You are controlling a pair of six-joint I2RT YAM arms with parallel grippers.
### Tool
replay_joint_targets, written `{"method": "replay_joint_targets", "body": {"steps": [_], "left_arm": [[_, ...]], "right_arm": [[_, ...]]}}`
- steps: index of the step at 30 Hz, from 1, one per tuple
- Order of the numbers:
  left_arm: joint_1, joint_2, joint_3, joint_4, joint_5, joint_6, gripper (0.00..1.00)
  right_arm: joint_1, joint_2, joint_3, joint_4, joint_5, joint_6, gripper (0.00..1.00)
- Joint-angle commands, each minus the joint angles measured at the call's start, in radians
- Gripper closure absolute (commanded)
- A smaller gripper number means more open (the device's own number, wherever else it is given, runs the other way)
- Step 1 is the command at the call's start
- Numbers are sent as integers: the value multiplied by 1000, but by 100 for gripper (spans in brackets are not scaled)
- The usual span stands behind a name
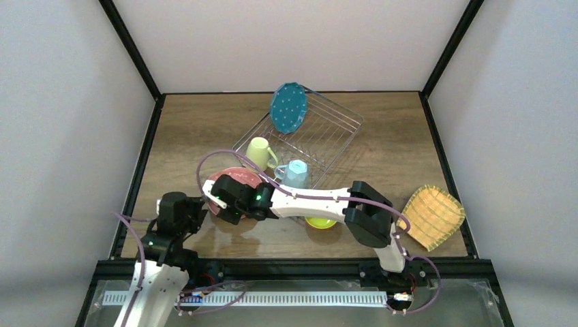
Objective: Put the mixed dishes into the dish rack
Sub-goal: Grab the plate from the plate.
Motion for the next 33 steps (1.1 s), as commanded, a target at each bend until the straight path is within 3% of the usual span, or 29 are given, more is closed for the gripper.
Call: {"method": "replay_joint_targets", "body": {"steps": [1,17,33], "left_arm": [[-2,-35,-71,30,29,-46,4],[-2,49,-106,160,61,-32,4],[-2,102,-184,388,103,-10,0]], "right_arm": [[-16,-51,29,-2,18,-6,99],[-21,-59,33,-9,-6,-9,99],[-25,-59,66,-32,-25,-6,100]]}}
